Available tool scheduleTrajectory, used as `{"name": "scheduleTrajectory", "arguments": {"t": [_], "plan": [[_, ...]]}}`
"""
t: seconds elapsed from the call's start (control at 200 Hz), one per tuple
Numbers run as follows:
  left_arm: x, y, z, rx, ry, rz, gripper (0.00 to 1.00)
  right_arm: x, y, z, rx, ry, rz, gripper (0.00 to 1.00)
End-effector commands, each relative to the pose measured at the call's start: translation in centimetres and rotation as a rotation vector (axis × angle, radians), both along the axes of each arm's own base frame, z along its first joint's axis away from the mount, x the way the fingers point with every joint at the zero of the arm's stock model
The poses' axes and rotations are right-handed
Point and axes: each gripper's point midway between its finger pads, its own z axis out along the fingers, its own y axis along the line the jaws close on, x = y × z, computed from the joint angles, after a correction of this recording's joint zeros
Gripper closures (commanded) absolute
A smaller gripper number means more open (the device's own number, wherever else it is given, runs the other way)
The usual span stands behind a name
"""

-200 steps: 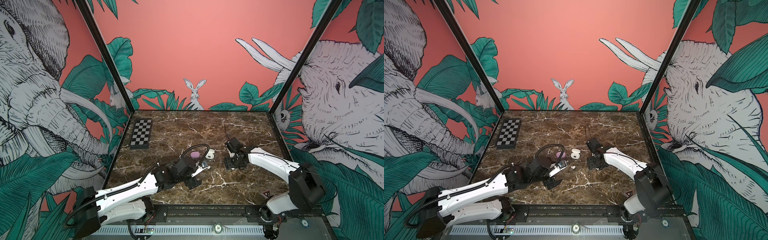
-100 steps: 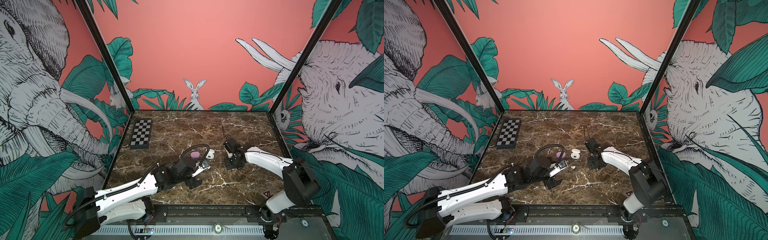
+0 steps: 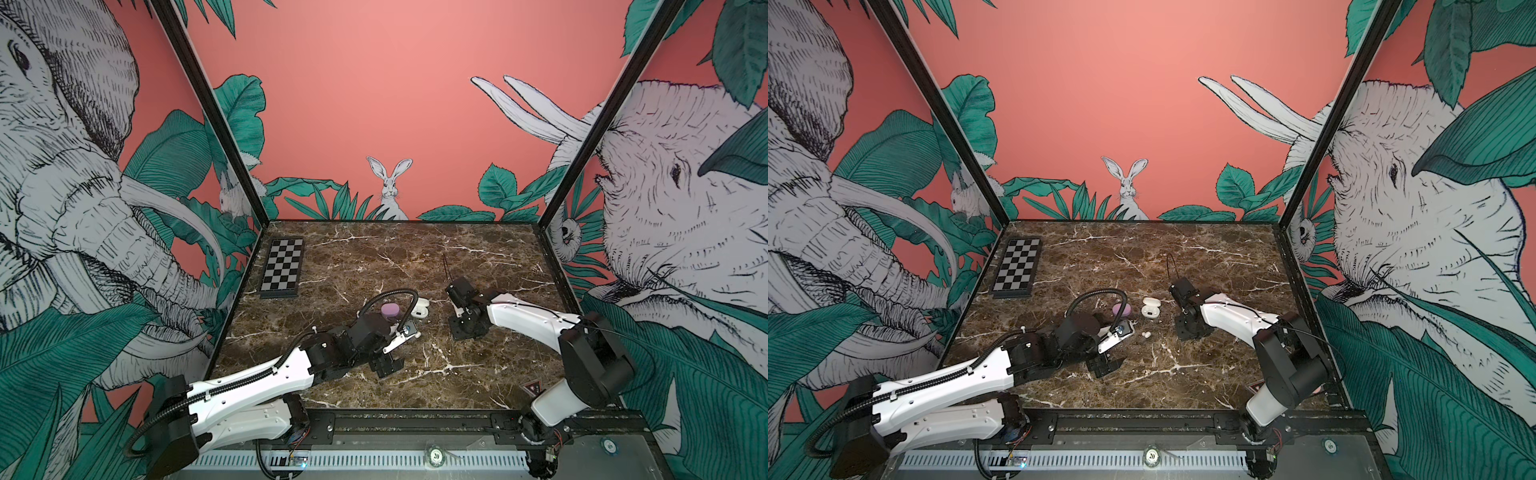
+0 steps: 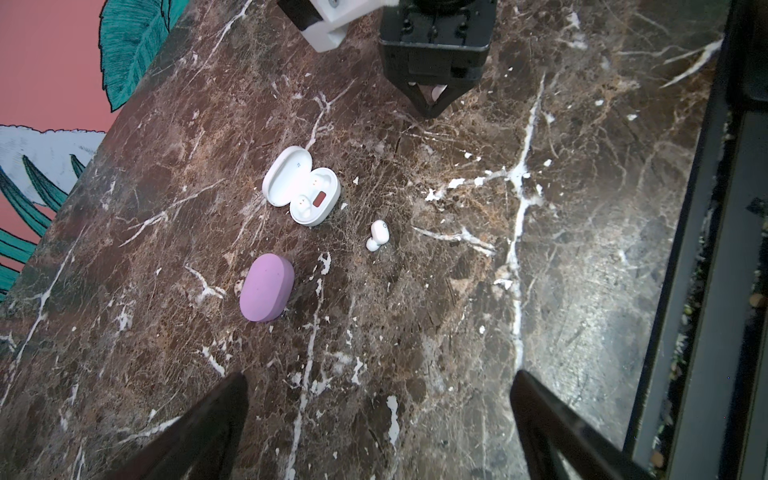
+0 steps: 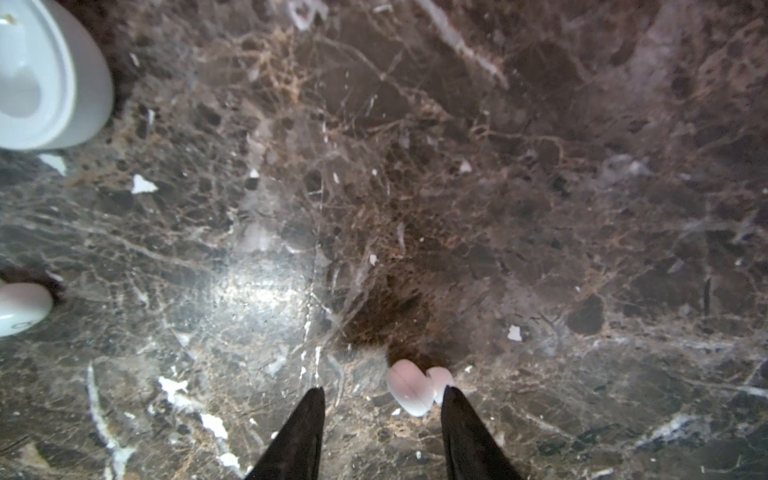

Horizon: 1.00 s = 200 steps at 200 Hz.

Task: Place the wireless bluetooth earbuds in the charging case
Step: 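Lower the right gripper and close it on the white earbud, then lift the white earbud with the right gripper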

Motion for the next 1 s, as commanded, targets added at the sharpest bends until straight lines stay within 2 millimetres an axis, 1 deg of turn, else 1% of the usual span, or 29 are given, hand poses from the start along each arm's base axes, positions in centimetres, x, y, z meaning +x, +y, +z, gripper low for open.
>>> {"name": "scheduleTrajectory", "arguments": {"t": [0.0,0.2,0.475,0.59,0.61,0.71,0.995], "plan": [[0.0,0.0,0.3,-0.011,-0.020,-0.007,0.01,-0.2,-0.9,-0.6,-0.038,0.005,-0.009,0.57],[0.0,0.0,0.3,-0.011,-0.022,-0.005,0.01,-0.1,-1.0,-0.8,-0.046,0.004,-0.006,0.62],[0.0,0.1,0.3,-0.007,-0.022,-0.005,0.01,-0.2,-1.2,-1.0,-0.058,0.004,-0.004,0.65],[0.0,0.0,0.2,-0.005,-0.020,-0.006,0.01,-0.2,-1.3,-0.9,-0.062,0.001,-0.003,0.66],[0.1,0.0,0.2,-0.005,-0.020,-0.005,0.01,-0.4,-1.5,-1.6,-0.076,0.023,-0.003,0.66],[0.0,0.0,0.2,-0.004,-0.019,-0.007,0.01,-0.4,-1.6,-1.9,-0.085,0.030,-0.003,0.67],[0.0,0.0,0.0,0.001,-0.016,-0.008,0.01,-0.5,-1.8,-1.9,-0.096,0.030,-0.004,0.68]]}}
